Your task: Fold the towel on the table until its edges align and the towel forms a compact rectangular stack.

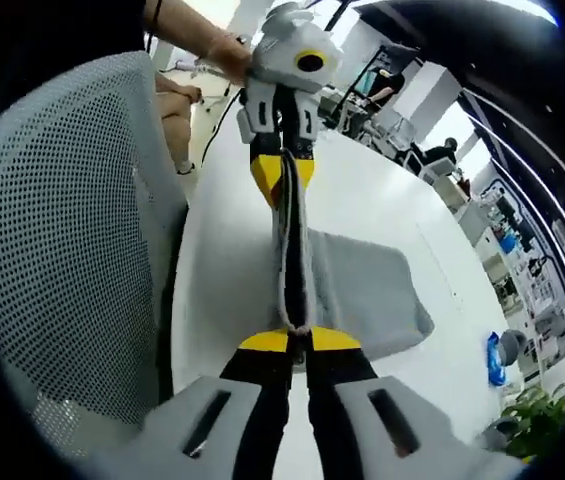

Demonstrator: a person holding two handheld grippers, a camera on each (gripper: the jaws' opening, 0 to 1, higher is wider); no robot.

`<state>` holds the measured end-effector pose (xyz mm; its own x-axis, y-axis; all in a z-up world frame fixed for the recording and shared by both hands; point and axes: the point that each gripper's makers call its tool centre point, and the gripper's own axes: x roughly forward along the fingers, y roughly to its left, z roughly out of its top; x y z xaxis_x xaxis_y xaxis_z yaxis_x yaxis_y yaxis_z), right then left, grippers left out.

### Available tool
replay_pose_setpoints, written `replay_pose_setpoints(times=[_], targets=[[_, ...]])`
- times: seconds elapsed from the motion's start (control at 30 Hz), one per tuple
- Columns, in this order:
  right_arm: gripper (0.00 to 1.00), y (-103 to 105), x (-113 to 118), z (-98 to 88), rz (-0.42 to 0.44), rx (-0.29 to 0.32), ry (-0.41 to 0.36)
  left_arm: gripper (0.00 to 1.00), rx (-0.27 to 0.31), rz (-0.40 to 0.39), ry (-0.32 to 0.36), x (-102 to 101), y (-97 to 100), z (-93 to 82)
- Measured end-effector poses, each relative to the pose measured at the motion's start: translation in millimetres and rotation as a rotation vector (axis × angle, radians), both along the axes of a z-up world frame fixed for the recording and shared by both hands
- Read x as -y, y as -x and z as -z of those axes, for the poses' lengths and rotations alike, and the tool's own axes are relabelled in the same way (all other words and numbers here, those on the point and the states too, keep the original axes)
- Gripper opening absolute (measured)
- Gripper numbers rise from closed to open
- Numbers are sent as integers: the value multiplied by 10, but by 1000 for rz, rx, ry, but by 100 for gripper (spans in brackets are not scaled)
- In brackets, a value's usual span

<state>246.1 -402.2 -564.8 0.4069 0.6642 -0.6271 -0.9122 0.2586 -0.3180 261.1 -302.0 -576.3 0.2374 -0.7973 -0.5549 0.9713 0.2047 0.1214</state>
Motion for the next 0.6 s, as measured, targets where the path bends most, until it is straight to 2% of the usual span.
replay_pose_setpoints(times=[0.07,0.17,0.23,0.27,0.37,0.43,0.6], targets=[[1,-34,52,-55,34,-7,-35,11,6,-9,9,-72,-6,7],[0,-36,80,-121,65,-27,-88,11,-40,-46,74,-97,5,-54],[0,-21,55,-167,85,-57,-140,9,-49,-62,87,-103,-12,-74],[0,-22,55,-180,96,-69,-157,8,-74,-71,94,-93,-4,-83],[0,-18,86,-236,140,-115,-240,7,-76,-96,149,-80,-32,-188],[0,-13,97,-293,161,-132,-286,7,-115,-104,186,-56,-2,-249],[0,-5,138,-528,207,-178,-429,7,-149,-135,308,-12,-14,-517]])
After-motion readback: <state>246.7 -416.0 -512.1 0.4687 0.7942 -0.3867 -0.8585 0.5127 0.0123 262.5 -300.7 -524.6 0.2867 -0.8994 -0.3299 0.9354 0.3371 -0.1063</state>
